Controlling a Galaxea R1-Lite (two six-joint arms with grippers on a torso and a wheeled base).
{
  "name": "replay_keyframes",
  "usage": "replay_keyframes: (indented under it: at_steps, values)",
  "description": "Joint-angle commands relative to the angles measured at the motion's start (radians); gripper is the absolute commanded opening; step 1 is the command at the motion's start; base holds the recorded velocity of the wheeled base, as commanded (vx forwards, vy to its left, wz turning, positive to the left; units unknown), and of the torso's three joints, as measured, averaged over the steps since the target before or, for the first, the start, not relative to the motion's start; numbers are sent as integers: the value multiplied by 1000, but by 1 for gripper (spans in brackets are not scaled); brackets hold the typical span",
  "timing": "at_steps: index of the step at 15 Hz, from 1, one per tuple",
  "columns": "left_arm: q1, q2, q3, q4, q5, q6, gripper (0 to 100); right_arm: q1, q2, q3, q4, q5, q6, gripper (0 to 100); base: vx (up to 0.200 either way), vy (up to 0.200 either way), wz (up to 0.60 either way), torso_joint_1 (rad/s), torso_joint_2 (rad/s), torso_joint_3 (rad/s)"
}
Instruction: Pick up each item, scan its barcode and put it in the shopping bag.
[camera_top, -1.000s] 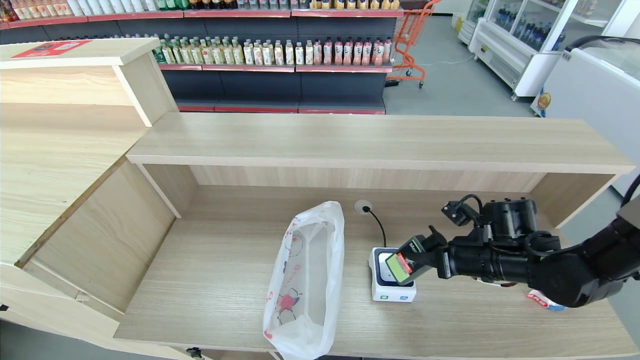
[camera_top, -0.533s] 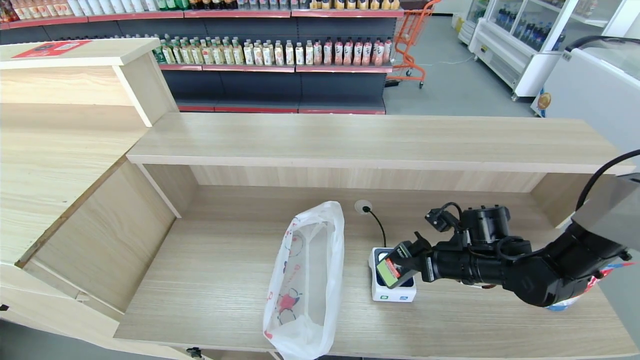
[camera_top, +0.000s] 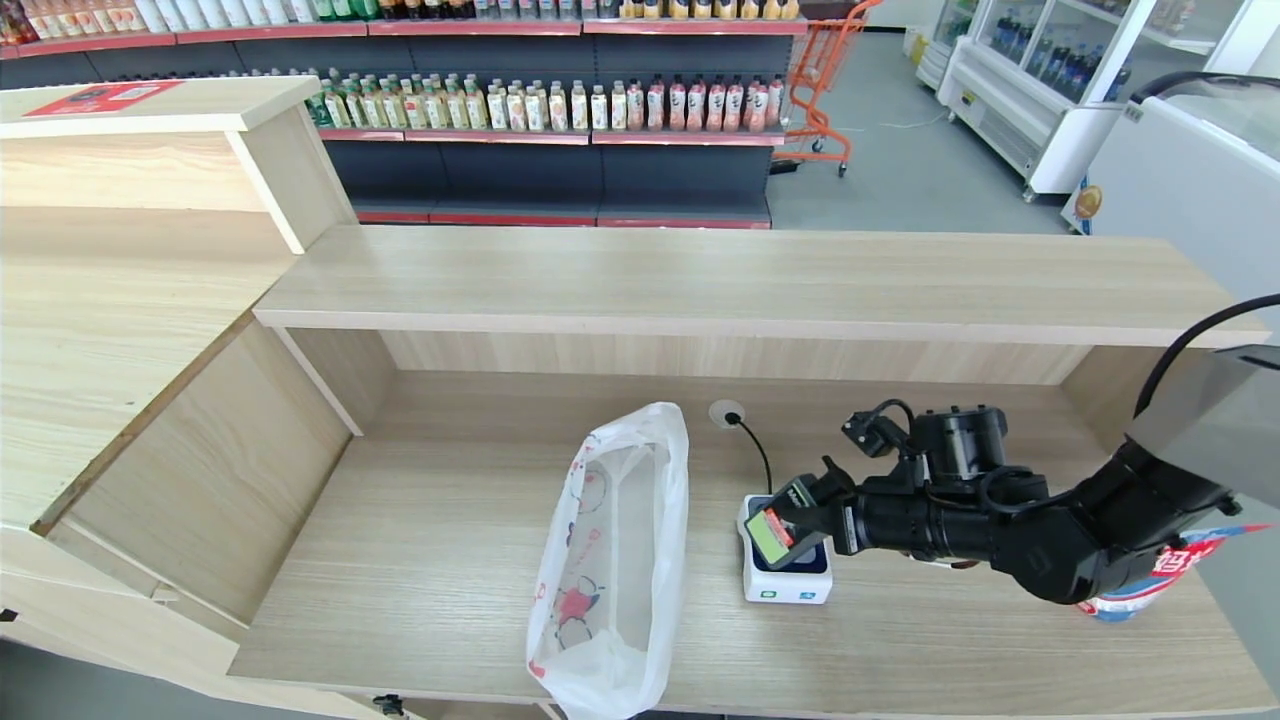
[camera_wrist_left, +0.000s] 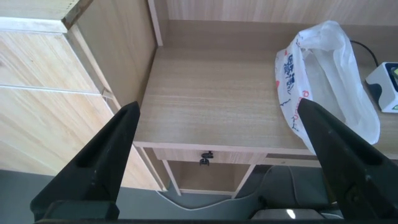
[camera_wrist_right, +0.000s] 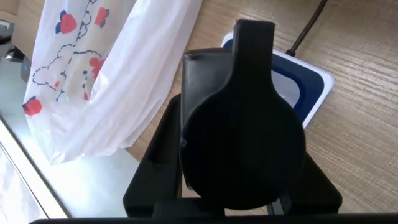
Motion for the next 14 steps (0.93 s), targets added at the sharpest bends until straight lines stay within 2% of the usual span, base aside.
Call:
replay_keyframes:
  at_steps: [1,4,7,9,14]
  values:
    - [0,0,0,0,0,0,100,0,-21,18,0,0,42,0,0,0,0,0,0,0]
    - [0,0,0,0,0,0,100,-25,-202,15,6,-2,174,0,0,0,0,0,0,0]
    - [0,0,0,0,0,-2,100,-74,-393,53,29,-2,156,0,0,0,0,0,0,0]
    - [-1,0,0,0,0,-2,100,-115,-510,98,146,6,47,0,0,0,0,0,0,0]
    - [-1,0,0,0,0,-5,100,-123,-487,21,276,47,123,0,0,200,0,8,4,1]
